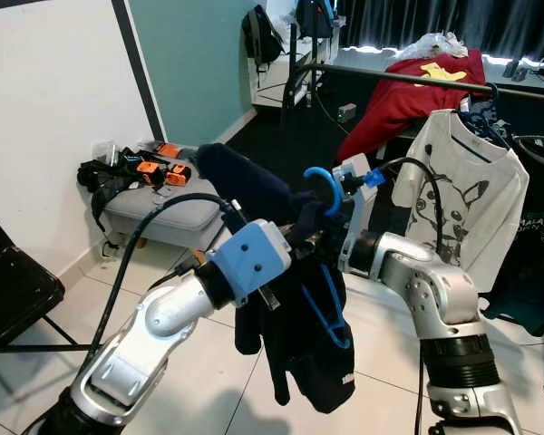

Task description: Hang hanger

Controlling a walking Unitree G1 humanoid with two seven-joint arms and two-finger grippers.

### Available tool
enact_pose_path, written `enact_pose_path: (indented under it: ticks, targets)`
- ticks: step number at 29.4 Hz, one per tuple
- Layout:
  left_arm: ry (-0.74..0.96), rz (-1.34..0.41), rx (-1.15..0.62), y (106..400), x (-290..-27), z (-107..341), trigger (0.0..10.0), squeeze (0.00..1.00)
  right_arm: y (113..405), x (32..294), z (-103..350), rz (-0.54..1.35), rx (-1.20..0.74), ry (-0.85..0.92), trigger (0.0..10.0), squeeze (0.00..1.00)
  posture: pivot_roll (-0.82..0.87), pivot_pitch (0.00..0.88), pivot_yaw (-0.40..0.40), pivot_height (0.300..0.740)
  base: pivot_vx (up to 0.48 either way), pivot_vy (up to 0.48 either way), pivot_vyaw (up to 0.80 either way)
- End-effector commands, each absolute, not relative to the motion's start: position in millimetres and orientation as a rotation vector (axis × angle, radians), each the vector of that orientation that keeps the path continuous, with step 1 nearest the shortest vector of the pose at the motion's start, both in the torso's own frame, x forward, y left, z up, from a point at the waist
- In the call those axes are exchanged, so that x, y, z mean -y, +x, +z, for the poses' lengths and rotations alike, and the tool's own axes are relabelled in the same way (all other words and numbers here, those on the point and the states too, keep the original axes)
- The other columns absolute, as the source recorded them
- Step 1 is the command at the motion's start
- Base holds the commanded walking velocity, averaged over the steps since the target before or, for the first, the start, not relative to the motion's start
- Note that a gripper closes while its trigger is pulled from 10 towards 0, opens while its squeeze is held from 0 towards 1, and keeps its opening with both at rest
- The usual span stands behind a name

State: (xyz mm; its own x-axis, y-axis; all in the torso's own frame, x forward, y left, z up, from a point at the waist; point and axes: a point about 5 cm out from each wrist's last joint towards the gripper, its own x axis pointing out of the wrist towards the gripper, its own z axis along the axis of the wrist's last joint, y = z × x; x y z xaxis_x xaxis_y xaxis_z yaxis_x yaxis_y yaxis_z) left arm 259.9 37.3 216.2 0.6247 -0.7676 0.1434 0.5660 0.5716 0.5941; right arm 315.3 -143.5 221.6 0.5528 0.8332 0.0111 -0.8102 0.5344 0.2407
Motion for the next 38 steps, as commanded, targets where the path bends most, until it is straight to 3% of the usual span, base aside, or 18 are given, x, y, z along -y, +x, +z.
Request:
enact_pose_path:
  ticks: [1, 11, 16, 18, 19, 28, 31, 33, 34, 35, 36, 38]
  targets:
    - [0.541, -0.817, 0.251, 266.3, -39.4, 187.9, 10.0, 1.00, 309.8, 138.8, 252.5, 1.072, 0.053, 0.237, 10.0, 0.00, -0.06, 0.021, 0.007, 0.740, 0.000, 0.000, 0.00]
    - [0.515, -0.852, 0.285, 261.8, -37.7, 196.6, 10.0, 1.00, 306.8, 140.4, 254.7, 1.106, 0.060, 0.245, 10.0, 0.00, -0.06, 0.022, 0.007, 0.740, 0.000, 0.000, 0.00]
    - [0.583, -0.922, 0.259, 256.6, -51.7, 197.6, 10.0, 1.00, 304.6, 147.6, 255.1, 1.147, 0.054, 0.232, 10.0, 0.00, -0.05, 0.023, 0.005, 0.740, 0.000, 0.000, 0.00]
    - [0.609, -0.949, 0.233, 254.3, -63.8, 199.7, 10.0, 1.00, 302.8, 153.4, 254.8, 1.174, 0.046, 0.225, 10.0, 0.00, -0.05, 0.024, 0.003, 0.740, 0.000, 0.000, 0.00]
    - [0.646, -0.978, 0.183, 249.7, -89.7, 205.9, 10.0, 1.00, 299.4, 165.6, 255.1, 1.210, 0.035, 0.220, 10.0, 0.00, -0.05, 0.025, 0.000, 0.740, 0.000, 0.000, 0.00]
    - [0.624, -1.039, 0.085, 231.9, -135.2, 220.1, 10.0, 1.00, 297.0, 187.0, 255.5, 1.215, 0.047, 0.194, 10.0, 0.00, -0.04, 0.018, -0.005, 0.740, 0.000, 0.000, 0.00]
    - [0.626, -0.908, 0.185, 231.2, -171.4, 257.1, 10.0, 1.00, 287.4, 196.1, 241.4, 1.295, -0.052, 0.107, 10.0, 0.00, -0.04, 0.012, -0.010, 0.740, 0.000, 0.000, 0.00]
    - [0.625, -0.876, 0.214, 231.6, -176.9, 265.7, 10.0, 1.00, 284.2, 196.1, 237.1, 1.323, -0.083, 0.084, 10.0, 0.00, -0.04, 0.012, -0.010, 0.740, 0.000, 0.000, 0.00]
    - [0.610, -0.864, 0.238, 231.7, -178.3, 272.4, 10.0, 0.67, 280.8, 194.0, 231.9, 1.354, -0.121, 0.049, 10.0, 0.00, -0.04, 0.011, -0.010, 0.740, 0.000, 0.000, 0.00]
    - [0.610, -0.864, 0.238, 231.7, -178.3, 272.4, 10.0, 0.67, 280.8, 194.0, 231.9, 1.354, -0.121, 0.049, 10.0, 0.00, -0.04, 0.011, -0.010, 0.740, 0.000, 0.000, 0.00]
    - [0.597, -0.869, 0.250, 231.1, -178.3, 276.2, 10.0, 0.16, 277.8, 190.8, 226.7, 1.386, -0.161, 0.009, 10.0, 0.00, -0.04, 0.008, -0.012, 0.740, 0.000, 0.000, 0.00]
    - [0.588, -0.880, 0.249, 230.3, -178.0, 278.0, 10.0, 0.16, 276.2, 188.9, 223.9, 1.405, -0.183, -0.016, 10.0, 0.00, -0.04, 0.008, -0.013, 0.740, 0.000, 0.000, 0.00]
